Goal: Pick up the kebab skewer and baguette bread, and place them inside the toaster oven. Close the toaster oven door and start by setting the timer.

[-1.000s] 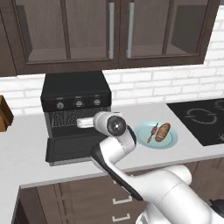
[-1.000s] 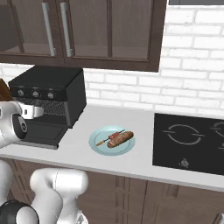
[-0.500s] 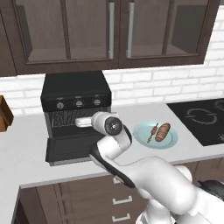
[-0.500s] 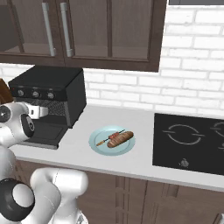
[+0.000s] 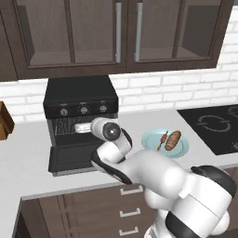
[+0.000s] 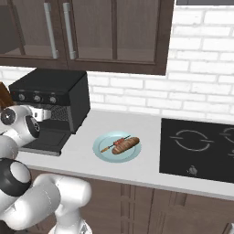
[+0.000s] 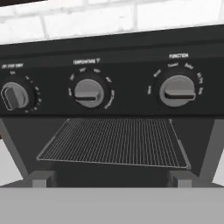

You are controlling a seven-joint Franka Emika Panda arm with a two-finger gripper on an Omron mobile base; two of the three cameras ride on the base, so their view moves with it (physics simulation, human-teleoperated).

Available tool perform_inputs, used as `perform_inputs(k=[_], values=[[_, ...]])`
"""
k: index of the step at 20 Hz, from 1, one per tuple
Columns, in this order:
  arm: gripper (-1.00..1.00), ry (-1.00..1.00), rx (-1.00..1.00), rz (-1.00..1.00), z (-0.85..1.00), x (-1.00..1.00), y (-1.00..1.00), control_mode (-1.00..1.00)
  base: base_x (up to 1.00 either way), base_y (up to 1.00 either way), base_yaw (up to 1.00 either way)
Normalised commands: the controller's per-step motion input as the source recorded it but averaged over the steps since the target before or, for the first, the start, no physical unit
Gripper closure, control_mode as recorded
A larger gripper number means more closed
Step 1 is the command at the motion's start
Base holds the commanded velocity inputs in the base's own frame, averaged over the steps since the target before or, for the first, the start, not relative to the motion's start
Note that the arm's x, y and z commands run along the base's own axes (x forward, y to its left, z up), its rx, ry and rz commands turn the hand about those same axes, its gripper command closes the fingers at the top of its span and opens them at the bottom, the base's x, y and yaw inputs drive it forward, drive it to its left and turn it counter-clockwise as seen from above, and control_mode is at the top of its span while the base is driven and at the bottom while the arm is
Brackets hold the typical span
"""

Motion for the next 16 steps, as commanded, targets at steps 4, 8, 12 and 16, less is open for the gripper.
perform_inputs(k=[4,8,12,16], values=[[-1.00,0.00,0.00,0.00,-0.25,0.31,0.01,-1.00,0.00,0.00,0.00],[-1.00,0.00,0.00,0.00,-0.24,0.20,0.00,-1.00,0.00,0.00,0.00],[-1.00,0.00,0.00,0.00,-0.09,0.31,0.00,-1.00,0.00,0.00,0.00],[-1.00,0.00,0.00,0.00,-0.03,0.38,0.03,-1.00,0.00,0.00,0.00]])
